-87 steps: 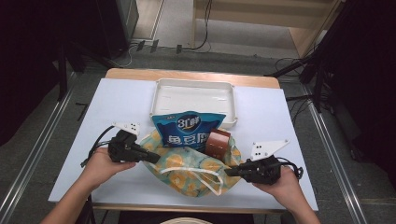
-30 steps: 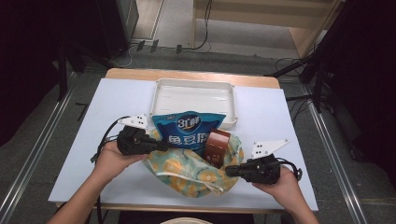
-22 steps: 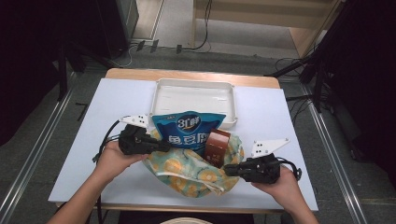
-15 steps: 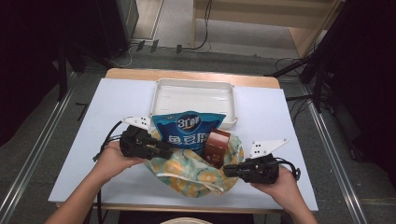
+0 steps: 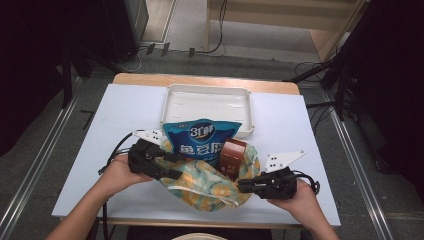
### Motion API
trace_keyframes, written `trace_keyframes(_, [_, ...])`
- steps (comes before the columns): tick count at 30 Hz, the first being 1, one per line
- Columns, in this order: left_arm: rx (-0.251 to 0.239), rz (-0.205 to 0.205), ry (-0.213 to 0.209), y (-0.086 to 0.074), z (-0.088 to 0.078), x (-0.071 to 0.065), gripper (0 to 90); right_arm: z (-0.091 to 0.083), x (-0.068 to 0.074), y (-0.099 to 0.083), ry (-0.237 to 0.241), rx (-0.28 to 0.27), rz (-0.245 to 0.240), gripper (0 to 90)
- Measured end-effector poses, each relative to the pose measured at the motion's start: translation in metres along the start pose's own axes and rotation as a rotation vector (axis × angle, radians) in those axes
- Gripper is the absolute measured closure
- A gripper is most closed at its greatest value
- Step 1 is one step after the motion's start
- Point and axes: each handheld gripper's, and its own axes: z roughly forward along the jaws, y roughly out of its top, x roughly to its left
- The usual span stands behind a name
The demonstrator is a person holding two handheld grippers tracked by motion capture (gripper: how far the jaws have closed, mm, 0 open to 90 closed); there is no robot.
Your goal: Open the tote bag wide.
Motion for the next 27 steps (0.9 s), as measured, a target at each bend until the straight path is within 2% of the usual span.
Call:
trace_keyframes(7, [0.032, -0.044, 0.006, -0.005, 0.001, 0.004, 64.4, 0.003, 0.001, 0.001, 0.006, -0.012, 0.002, 73.5])
trace_keyframes(9, [0.041, -0.053, -0.003, -0.006, 0.002, 0.004, 72.4, 0.004, 0.001, 0.0, 0.006, -0.015, 0.003, 70.8])
trace_keyframes(13, [0.066, -0.052, -0.017, -0.007, 0.004, 0.004, 88.3, 0.007, 0.0, 0.0, -0.004, -0.028, 0.004, 63.7])
trace_keyframes(19, [0.045, -0.075, -0.04, -0.007, -0.002, 0.0, 90.0, 0.014, 0.0, 0.001, -0.018, -0.029, -0.004, 54.9])
trace_keyframes(23, [0.012, -0.059, -0.065, -0.009, -0.009, -0.006, 90.0, 0.021, 0.0, 0.002, -0.008, -0.022, -0.004, 53.4])
trace_keyframes(25, [0.001, -0.056, -0.083, -0.01, -0.013, -0.009, 90.0, 0.026, 0.001, 0.003, -0.007, -0.009, -0.012, 58.7])
trace_keyframes(26, [-0.006, -0.056, -0.087, -0.012, -0.015, -0.011, 90.0, 0.027, 0.002, 0.003, -0.005, -0.003, -0.019, 69.3])
trace_keyframes(27, [-0.007, -0.056, -0.096, -0.013, -0.017, -0.012, 90.0, 0.028, 0.003, 0.004, 0.003, 0.002, -0.026, 76.1])
